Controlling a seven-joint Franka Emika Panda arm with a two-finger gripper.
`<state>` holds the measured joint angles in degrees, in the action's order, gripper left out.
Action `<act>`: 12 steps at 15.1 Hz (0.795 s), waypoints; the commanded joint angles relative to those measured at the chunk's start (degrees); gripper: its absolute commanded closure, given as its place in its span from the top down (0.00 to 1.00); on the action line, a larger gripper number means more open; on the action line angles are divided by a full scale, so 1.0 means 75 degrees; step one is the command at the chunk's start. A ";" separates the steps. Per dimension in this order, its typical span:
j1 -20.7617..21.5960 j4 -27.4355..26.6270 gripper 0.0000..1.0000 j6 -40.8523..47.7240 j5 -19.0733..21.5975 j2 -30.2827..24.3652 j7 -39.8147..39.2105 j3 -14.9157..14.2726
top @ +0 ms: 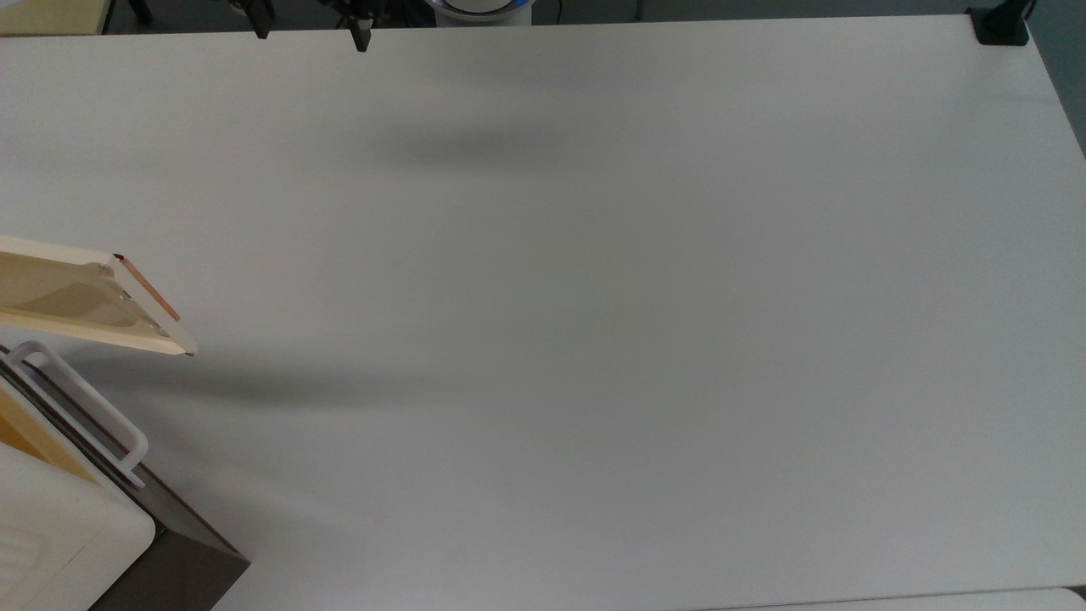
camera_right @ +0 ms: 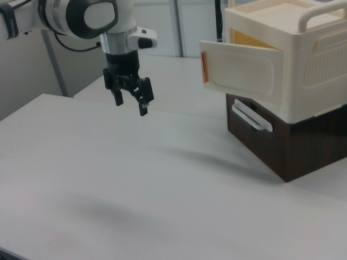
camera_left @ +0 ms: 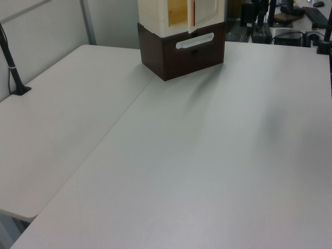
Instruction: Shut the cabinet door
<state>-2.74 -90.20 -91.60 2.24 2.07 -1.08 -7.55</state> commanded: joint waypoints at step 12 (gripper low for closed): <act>0.0072 -0.0044 0.95 0.0073 0.0076 -0.0112 -0.0184 -0.0083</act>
<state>-2.74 -90.20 -91.60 2.24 2.07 -1.15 -7.55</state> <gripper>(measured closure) 0.040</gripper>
